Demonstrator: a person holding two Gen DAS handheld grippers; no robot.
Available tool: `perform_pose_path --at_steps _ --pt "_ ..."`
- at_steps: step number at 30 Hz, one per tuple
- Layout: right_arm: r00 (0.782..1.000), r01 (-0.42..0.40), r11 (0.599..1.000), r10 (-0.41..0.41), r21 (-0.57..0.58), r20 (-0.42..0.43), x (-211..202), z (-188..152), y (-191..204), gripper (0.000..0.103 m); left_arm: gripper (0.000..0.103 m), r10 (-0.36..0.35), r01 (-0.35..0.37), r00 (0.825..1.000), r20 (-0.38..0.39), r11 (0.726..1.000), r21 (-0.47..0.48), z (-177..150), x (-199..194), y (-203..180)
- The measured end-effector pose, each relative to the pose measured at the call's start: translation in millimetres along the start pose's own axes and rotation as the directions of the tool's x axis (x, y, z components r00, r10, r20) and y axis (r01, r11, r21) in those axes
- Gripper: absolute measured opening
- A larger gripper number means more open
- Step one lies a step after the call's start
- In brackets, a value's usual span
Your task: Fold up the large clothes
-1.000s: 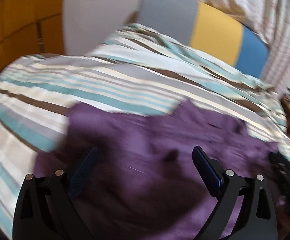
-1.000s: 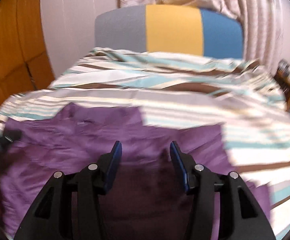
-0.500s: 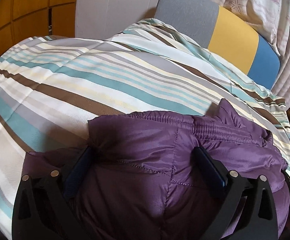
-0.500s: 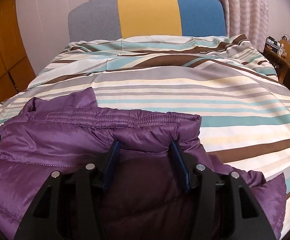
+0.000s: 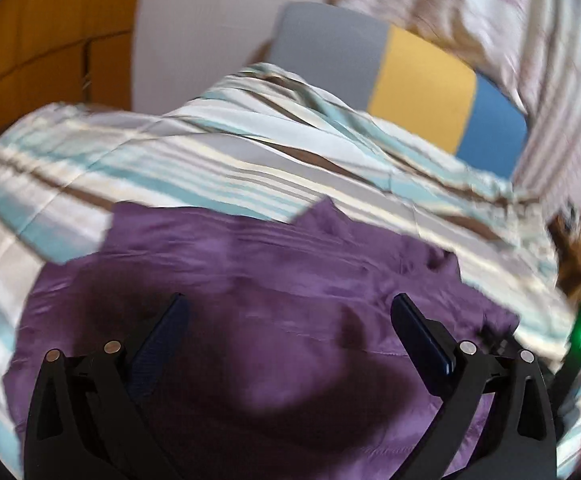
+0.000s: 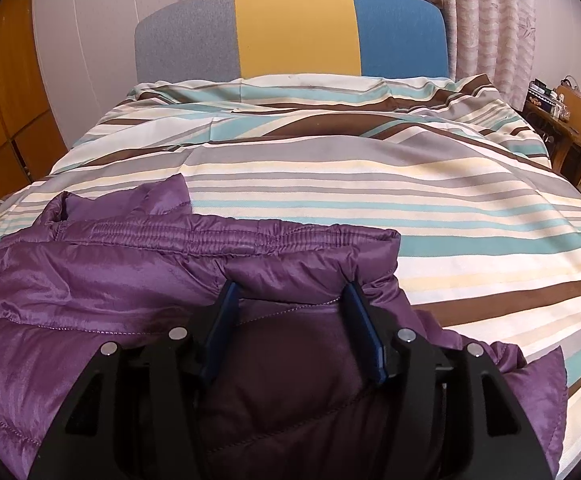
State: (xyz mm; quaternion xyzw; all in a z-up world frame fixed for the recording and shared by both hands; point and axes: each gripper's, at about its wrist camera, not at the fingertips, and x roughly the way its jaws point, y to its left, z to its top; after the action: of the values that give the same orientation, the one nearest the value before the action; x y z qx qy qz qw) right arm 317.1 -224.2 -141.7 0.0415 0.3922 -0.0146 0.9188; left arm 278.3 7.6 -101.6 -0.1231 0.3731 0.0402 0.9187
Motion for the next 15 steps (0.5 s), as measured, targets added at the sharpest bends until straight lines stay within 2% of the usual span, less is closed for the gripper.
perform_pose_path --at_steps 2,4,11,15 --pt "1.000 0.001 1.000 -0.001 0.002 0.001 0 0 0 0.056 0.100 0.057 -0.055 0.998 -0.033 0.996 0.076 -10 24 -13" --pt "1.000 -0.002 1.000 0.002 0.006 0.005 -1 0 -1 0.057 0.100 0.069 -0.068 0.998 -0.007 0.992 0.108 -20 33 -17" --pt "1.000 0.003 1.000 -0.003 0.006 0.004 -1 0 0 0.057 0.100 0.051 -0.050 0.999 -0.003 0.994 0.096 -24 44 -10" --pt "0.998 0.022 0.999 -0.023 0.027 0.053 -23 -2 -1 0.066 0.100 0.038 -0.037 0.999 -0.003 0.995 0.089 -25 43 -7"
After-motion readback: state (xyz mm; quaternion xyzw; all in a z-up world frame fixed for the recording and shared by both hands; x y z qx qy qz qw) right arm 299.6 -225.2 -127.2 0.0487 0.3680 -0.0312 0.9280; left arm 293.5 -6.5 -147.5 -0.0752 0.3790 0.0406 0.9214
